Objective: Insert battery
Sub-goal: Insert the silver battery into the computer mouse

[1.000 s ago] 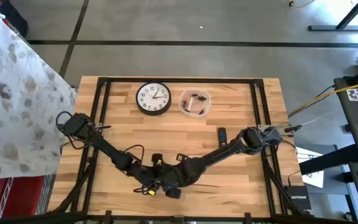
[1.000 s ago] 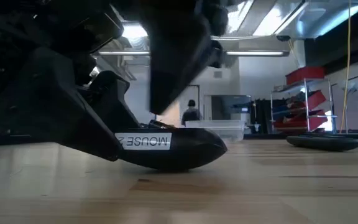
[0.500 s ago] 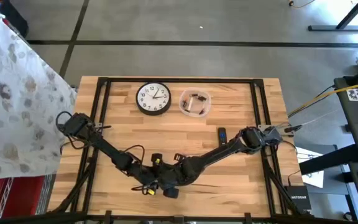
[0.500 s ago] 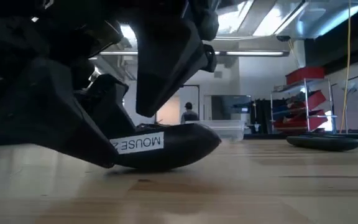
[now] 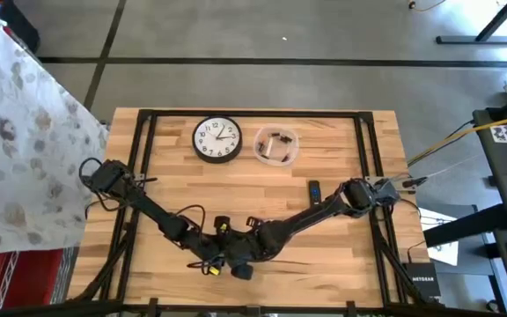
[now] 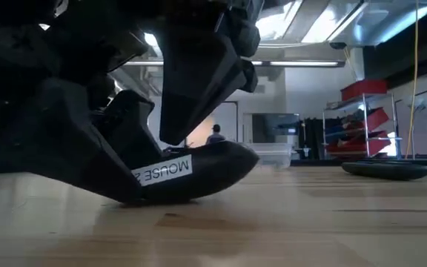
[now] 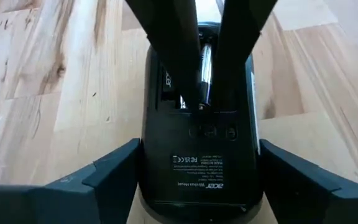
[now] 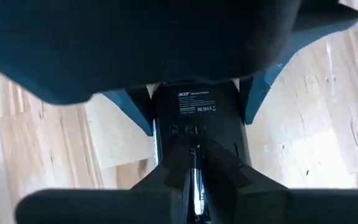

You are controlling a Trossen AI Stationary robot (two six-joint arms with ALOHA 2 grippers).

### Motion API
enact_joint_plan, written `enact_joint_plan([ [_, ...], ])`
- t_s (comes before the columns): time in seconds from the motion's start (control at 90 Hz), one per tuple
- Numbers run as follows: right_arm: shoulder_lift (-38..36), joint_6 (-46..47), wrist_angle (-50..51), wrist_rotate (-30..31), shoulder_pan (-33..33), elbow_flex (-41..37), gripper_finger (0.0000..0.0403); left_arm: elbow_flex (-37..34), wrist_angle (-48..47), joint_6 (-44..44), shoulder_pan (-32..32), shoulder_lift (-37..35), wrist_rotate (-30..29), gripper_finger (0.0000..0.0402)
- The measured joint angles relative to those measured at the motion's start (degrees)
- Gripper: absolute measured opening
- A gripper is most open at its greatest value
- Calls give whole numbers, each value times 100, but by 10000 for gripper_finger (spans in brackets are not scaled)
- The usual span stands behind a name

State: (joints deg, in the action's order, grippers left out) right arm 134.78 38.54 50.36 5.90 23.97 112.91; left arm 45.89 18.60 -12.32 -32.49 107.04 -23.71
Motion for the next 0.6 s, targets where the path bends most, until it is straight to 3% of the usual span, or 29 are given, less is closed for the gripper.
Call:
enact_joint_plan([
  [0.289, 9, 6, 18, 63, 99, -6, 20, 11, -53, 99, -11, 0, 46, 274],
  [0.6, 48, 133, 268, 1179, 639, -50, 20, 18, -161, 113, -23, -20, 48, 274],
])
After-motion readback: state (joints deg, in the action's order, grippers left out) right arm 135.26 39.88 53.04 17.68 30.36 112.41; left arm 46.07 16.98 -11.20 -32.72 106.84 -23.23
